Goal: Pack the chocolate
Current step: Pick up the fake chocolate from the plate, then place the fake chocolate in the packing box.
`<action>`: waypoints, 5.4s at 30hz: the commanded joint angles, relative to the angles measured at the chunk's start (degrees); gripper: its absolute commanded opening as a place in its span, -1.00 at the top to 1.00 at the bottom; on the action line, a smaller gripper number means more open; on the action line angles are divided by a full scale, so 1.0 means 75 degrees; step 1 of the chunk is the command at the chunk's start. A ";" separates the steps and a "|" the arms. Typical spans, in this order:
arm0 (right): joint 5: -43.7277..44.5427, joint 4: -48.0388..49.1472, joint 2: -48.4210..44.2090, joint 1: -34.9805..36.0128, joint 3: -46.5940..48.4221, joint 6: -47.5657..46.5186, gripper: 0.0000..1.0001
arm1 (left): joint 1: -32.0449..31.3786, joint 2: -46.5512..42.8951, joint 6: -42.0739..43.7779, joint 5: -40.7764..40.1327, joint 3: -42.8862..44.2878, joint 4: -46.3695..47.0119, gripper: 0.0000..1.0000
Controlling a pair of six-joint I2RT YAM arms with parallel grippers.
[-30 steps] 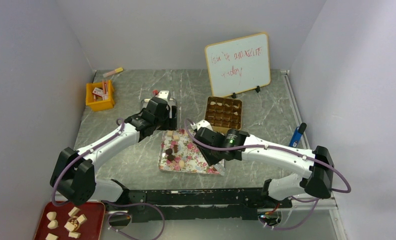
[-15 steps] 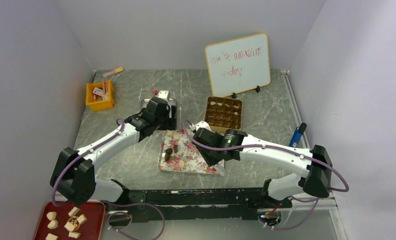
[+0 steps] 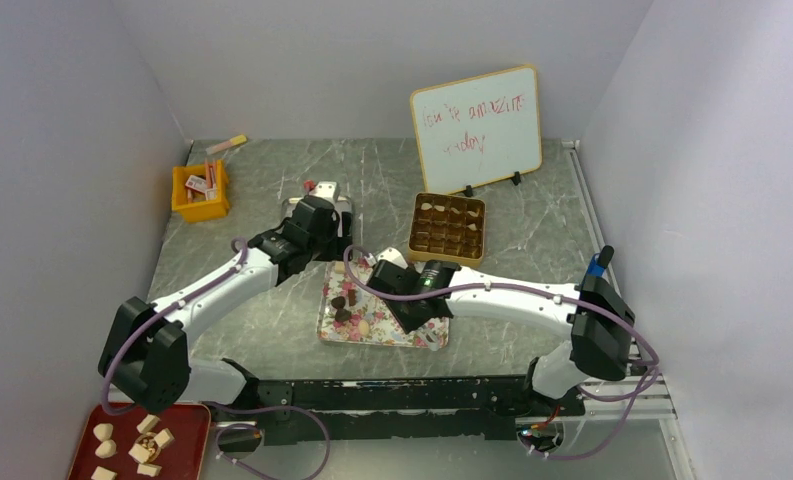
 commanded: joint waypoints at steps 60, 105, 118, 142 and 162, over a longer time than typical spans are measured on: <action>0.0602 0.0388 0.1446 -0.0825 0.1746 -0.0029 1.00 | 0.0704 -0.0004 0.0537 0.0503 -0.0113 0.0328 -0.59; 0.0211 0.0773 0.0096 -0.4090 0.1006 -0.0972 1.00 | 0.0717 -0.0024 0.0453 0.0496 -0.0160 0.0380 -0.58; 0.0102 0.0841 0.0253 -0.4268 0.0806 -0.0983 1.00 | 0.0718 0.0097 0.0456 0.0538 -0.0138 0.0428 -0.59; 0.0054 0.0865 0.0479 -0.4361 0.0918 -0.1034 0.54 | 0.0755 0.0308 0.0482 0.0566 0.0015 0.0472 -0.59; 0.0009 0.0896 0.0488 -0.4395 0.0988 -0.1105 0.33 | 0.0764 0.0340 0.0456 0.0617 0.0004 0.0475 -0.59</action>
